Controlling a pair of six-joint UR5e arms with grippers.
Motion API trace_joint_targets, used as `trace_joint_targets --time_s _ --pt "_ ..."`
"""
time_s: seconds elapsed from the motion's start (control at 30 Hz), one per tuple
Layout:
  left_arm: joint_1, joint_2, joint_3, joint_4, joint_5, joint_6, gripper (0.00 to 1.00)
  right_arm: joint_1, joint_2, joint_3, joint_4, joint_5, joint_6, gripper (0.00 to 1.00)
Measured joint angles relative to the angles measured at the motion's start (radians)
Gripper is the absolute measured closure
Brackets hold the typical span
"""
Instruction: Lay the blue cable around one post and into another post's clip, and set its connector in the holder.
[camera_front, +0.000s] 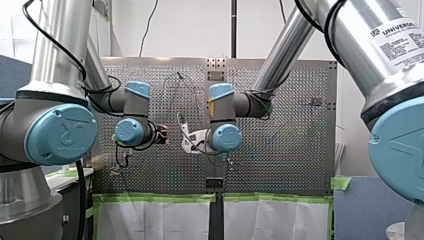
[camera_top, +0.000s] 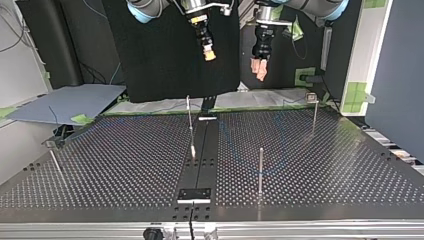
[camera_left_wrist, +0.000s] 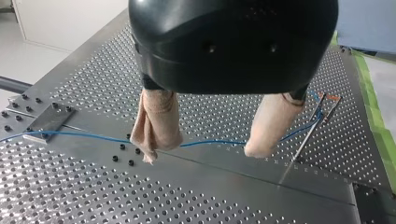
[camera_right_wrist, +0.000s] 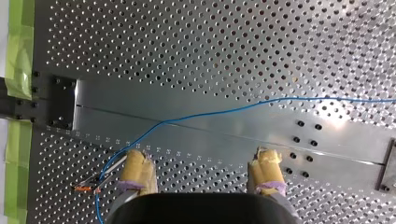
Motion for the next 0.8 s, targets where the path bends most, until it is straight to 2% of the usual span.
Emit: trace_joint_targets --time_s 0.4,0.7,0.8 --pt "0.0 0.0 0.0 -0.005 -0.007 0.0 0.0 -0.017 0.004 -0.001 -0.007 0.009 0.014 0.0" --pt "-0.003 -0.001 0.001 -0.021 -0.007 -0.001 0.0 -0.027 0.005 -0.001 -0.024 -0.006 0.017 0.0" --pt "-0.001 0.0 0.0 -0.02 -0.008 -0.014 0.0 -0.03 0.005 -0.001 -0.028 -0.016 0.026 0.0"
